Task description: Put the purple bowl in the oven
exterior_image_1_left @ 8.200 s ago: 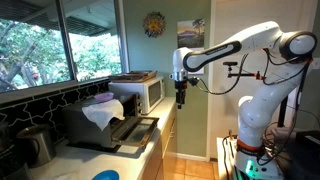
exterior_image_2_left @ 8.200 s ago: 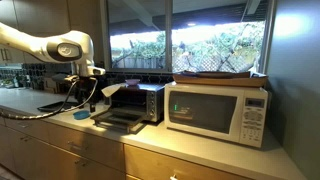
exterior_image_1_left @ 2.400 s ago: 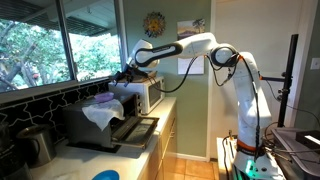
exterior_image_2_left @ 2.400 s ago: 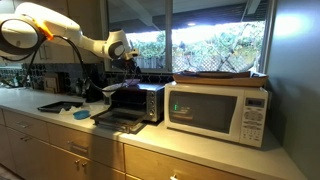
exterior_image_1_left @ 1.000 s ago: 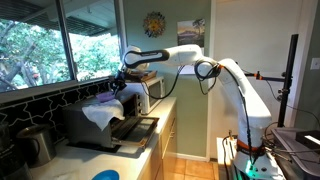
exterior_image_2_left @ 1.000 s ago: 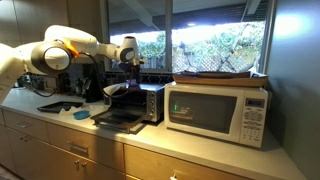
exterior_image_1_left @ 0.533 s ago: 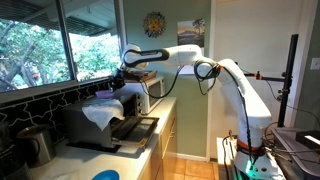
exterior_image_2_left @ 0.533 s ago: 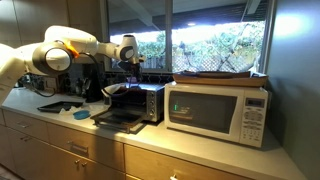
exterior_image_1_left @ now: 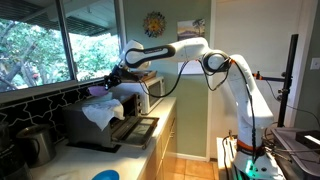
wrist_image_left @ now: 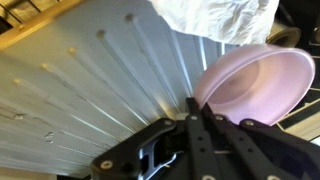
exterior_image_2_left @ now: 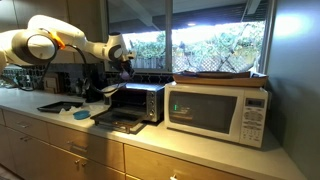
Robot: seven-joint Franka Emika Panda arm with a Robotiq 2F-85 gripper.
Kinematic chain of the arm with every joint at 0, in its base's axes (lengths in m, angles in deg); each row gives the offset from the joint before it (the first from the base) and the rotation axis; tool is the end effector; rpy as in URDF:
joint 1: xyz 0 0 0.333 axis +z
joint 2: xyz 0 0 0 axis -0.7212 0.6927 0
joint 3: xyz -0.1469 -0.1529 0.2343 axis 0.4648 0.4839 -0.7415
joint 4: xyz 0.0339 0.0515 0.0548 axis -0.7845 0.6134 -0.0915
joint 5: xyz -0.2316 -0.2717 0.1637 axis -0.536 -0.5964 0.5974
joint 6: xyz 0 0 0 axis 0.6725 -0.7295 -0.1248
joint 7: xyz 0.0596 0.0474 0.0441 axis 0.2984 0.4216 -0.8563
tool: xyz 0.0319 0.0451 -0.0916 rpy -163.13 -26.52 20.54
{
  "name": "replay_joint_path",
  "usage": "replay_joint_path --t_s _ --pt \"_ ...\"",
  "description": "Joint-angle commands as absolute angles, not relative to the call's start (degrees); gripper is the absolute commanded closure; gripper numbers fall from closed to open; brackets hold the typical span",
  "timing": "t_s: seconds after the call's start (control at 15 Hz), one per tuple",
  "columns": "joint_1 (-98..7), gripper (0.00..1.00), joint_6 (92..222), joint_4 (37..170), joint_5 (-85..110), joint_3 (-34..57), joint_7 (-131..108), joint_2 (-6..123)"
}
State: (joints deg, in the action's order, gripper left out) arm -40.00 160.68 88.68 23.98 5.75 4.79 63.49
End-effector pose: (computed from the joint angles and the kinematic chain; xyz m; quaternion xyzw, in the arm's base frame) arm 0.7129 0.0989 0.5933 -0.9287 0.1423 -0.3064 0.1531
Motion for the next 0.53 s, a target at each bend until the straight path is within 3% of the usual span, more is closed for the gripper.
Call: replay_joint_path --t_s 0.0,0.47 --pt "-33.79 0.99 169.44 102.65 16.71 11.50 20.04 55.35" --pt "-20.05 0.99 180.76 121.72 1.36 27.90 49.59 43.44"
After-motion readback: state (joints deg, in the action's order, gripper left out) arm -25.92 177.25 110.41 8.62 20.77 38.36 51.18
